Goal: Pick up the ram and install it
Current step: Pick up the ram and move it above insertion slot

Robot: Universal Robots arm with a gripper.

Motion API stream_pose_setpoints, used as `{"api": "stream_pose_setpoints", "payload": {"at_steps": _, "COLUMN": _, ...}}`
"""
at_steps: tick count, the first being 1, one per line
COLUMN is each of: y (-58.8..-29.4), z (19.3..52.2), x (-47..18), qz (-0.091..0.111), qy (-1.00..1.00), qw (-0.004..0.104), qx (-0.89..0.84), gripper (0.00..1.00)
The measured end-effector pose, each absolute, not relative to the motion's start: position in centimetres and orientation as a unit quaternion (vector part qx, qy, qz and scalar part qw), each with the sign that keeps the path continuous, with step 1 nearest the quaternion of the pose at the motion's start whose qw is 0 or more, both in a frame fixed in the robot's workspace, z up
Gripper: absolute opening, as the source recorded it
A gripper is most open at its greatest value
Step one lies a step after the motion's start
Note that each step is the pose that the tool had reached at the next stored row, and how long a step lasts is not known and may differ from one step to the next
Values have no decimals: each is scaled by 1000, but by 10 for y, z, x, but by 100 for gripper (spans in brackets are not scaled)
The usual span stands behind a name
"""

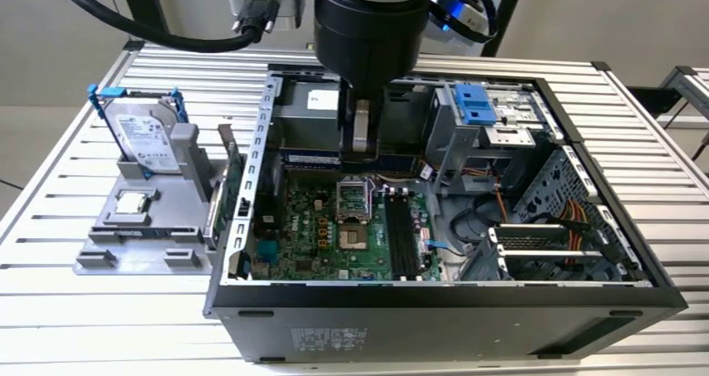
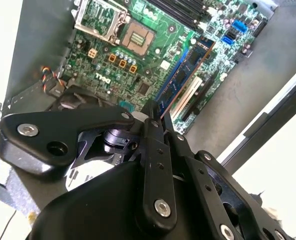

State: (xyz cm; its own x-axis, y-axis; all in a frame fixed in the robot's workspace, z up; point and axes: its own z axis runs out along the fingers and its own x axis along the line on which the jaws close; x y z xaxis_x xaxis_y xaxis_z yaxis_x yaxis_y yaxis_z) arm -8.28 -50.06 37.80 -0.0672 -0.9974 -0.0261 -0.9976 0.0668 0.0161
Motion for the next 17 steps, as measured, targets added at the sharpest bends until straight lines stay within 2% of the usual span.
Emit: {"api": "stream_pose_setpoints", "payload": {"at_steps": 17, "y": -499, "z": 378, "x": -46, "qz": 15, "qy": 730, "qw": 4, "qx": -683, "gripper": 0}}
